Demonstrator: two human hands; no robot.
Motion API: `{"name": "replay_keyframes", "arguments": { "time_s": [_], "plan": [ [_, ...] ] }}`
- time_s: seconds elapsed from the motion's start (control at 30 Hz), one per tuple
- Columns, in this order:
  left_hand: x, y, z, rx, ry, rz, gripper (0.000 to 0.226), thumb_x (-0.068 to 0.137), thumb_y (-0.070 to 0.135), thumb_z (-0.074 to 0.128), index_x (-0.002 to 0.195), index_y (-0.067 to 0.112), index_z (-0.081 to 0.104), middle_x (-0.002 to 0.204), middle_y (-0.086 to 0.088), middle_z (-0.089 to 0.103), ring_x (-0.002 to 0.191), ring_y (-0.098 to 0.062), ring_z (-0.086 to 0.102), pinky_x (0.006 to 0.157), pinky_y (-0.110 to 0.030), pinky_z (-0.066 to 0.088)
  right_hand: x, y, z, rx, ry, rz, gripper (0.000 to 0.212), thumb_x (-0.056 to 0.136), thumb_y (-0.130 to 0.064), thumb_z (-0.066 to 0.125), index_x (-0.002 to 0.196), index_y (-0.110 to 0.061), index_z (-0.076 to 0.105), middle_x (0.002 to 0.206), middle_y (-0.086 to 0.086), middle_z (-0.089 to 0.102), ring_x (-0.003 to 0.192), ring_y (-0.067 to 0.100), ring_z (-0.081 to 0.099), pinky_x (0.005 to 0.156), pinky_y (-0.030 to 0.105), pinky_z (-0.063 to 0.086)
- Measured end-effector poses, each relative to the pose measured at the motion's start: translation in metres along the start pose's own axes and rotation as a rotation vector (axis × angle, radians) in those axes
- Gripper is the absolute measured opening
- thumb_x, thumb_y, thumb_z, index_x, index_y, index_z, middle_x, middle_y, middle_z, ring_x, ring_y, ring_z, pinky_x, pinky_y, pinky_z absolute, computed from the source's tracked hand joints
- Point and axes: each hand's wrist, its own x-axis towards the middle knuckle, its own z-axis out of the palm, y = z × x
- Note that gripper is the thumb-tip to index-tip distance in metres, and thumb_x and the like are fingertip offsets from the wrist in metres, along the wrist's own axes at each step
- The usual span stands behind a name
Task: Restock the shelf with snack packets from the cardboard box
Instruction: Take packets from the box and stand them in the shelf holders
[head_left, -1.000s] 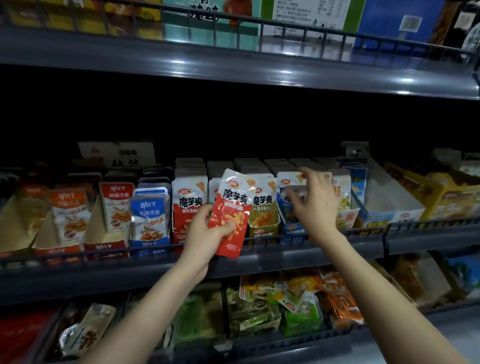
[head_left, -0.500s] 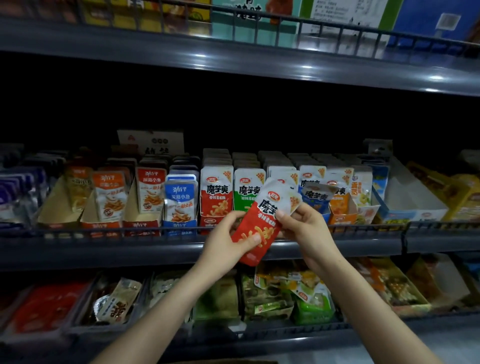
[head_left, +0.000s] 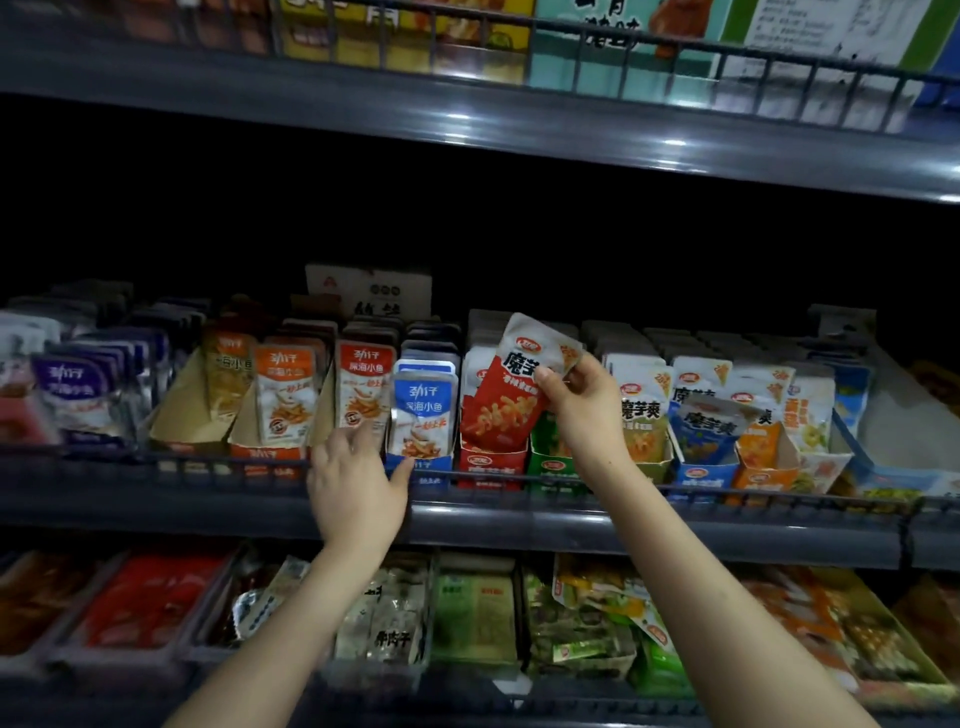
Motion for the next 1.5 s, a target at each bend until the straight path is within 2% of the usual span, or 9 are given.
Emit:
{"name": "replay_keyframes", "arguments": {
  "time_s": [0.1,0.3,0.57,0.67,0.8,0.97,1.1,1.33,1.5],
  "plan": [
    [0.001,-0.005,0.005,-0.002,0.019,0.022,0.054,0.079,0.030,0.074,0.123,0.001,0.059,0.114,-0.021,0.060,0.112,-0.040,0.048,0.085,-0.048,0.045,0.004,0.010,0.001,-0.075,-0.031,0.064,0.009,0.093,-0.025,0.060,0.089,-0.031,0.057,0.102,-0.002,0.069,0.097,0.017,0.066,0.086,0.045,0.056],
    [0.003,-0.011,0.013,0.009,0.046,0.087,0.045,0.074,0.030,0.080,0.110,0.005,0.070,0.099,-0.019,0.064,0.096,-0.039,0.053,0.073,-0.044,0.047,0.019,0.002,-0.010,-0.262,0.026,0.039,0.011,0.093,-0.027,0.060,0.101,-0.019,0.058,0.108,0.004,0.069,0.098,0.023,0.066,0.081,0.052,0.055],
    [0.005,-0.017,0.019,-0.014,0.101,0.113,0.044,0.070,0.030,0.082,0.106,0.007,0.072,0.095,-0.017,0.065,0.092,-0.038,0.055,0.073,-0.044,0.048,0.020,-0.002,0.011,-0.636,-0.240,-0.005,0.038,0.091,-0.032,0.061,0.125,-0.015,0.058,0.116,0.006,0.067,0.104,0.024,0.064,0.083,0.043,0.055],
    [0.005,-0.018,0.020,-0.009,0.117,0.113,0.044,0.070,0.032,0.082,0.106,0.008,0.072,0.096,-0.017,0.064,0.092,-0.038,0.055,0.073,-0.045,0.048,0.015,0.007,0.010,-0.466,-0.187,0.053,0.018,0.090,-0.019,0.064,0.107,-0.017,0.058,0.101,0.006,0.067,0.093,0.024,0.067,0.078,0.045,0.058],
    [0.004,-0.018,0.024,-0.009,0.130,0.106,0.044,0.073,0.033,0.080,0.107,0.008,0.071,0.098,-0.018,0.064,0.094,-0.038,0.054,0.075,-0.046,0.048,0.004,0.017,0.013,-0.421,0.034,0.008,0.020,0.087,-0.005,0.065,0.093,-0.020,0.054,0.078,-0.003,0.056,0.079,0.019,0.059,0.080,0.042,0.055],
    [0.003,-0.019,0.025,-0.008,0.144,0.111,0.044,0.074,0.033,0.079,0.108,0.008,0.071,0.098,-0.017,0.064,0.095,-0.038,0.054,0.075,-0.046,0.047,-0.003,0.018,0.017,-0.462,0.063,-0.029,0.017,0.087,-0.006,0.065,0.102,-0.011,0.058,0.084,-0.001,0.056,0.078,0.016,0.054,0.069,0.024,0.048],
    [0.000,-0.018,0.016,-0.023,0.087,0.106,0.045,0.079,0.032,0.074,0.115,0.007,0.067,0.107,-0.018,0.062,0.103,-0.038,0.051,0.083,-0.047,0.045,-0.024,0.011,0.003,-0.492,0.096,-0.056,0.030,0.086,-0.008,0.067,0.116,-0.009,0.058,0.094,0.003,0.061,0.077,0.018,0.060,0.075,0.036,0.055],
    [-0.056,-0.036,-0.015,-0.056,0.134,0.145,0.031,0.078,0.023,0.075,0.102,0.005,0.070,0.101,-0.018,0.061,0.095,-0.038,0.055,0.081,-0.046,0.045,-0.112,0.015,-0.029,-0.601,0.075,-0.018,0.019,0.088,-0.019,0.067,0.105,-0.014,0.064,0.097,-0.004,0.062,0.082,0.010,0.057,0.075,0.026,0.045],
    [-0.131,-0.090,-0.018,0.018,-0.011,0.127,0.025,0.077,0.020,0.075,0.097,0.005,0.071,0.097,-0.017,0.062,0.091,-0.039,0.056,0.079,-0.047,0.046,-0.197,0.056,-0.034,-0.600,-0.065,0.120,0.008,0.087,-0.019,0.067,0.094,-0.015,0.065,0.084,-0.004,0.063,0.077,0.013,0.060,0.069,0.027,0.046]
  ]
}}
